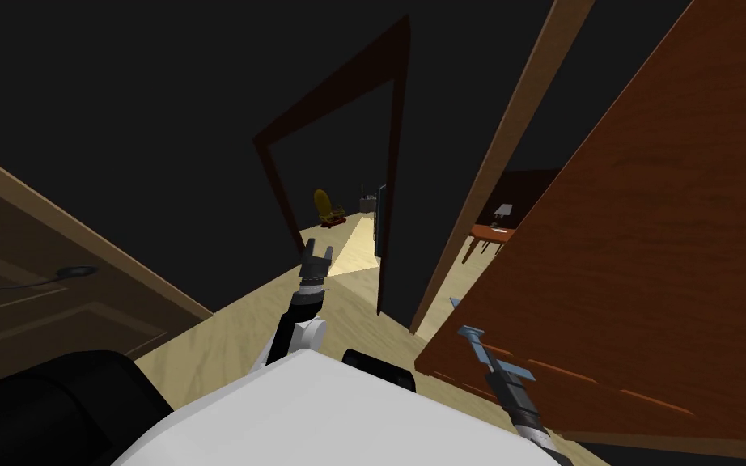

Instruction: Pull the door open

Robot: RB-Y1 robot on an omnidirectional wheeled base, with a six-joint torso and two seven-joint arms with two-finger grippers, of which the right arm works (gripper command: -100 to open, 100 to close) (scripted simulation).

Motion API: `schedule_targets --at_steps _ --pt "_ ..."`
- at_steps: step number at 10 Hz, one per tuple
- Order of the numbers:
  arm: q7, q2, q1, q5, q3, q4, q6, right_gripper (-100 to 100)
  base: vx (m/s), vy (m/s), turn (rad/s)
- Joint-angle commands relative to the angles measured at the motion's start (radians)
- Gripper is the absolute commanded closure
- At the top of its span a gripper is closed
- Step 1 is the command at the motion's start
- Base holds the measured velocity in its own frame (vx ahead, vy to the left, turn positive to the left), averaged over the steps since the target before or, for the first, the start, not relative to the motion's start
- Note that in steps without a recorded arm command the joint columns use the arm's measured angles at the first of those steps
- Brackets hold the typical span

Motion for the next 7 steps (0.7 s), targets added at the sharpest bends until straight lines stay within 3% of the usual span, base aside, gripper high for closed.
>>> schedule_targets --at_steps 1,4,7 --pt "-0.008 -0.007 0.015 -0.002 0.012 0.013 -0.029 100 -0.201 -0.071 0.175" --pt "-0.017 -0.018 0.032 -0.005 0.025 0.025 -0.065 100 -0.174 -0.059 0.129" --pt "-0.031 -0.034 0.057 -0.01 0.045 0.042 -0.119 100 -0.211 -0.062 0.184"
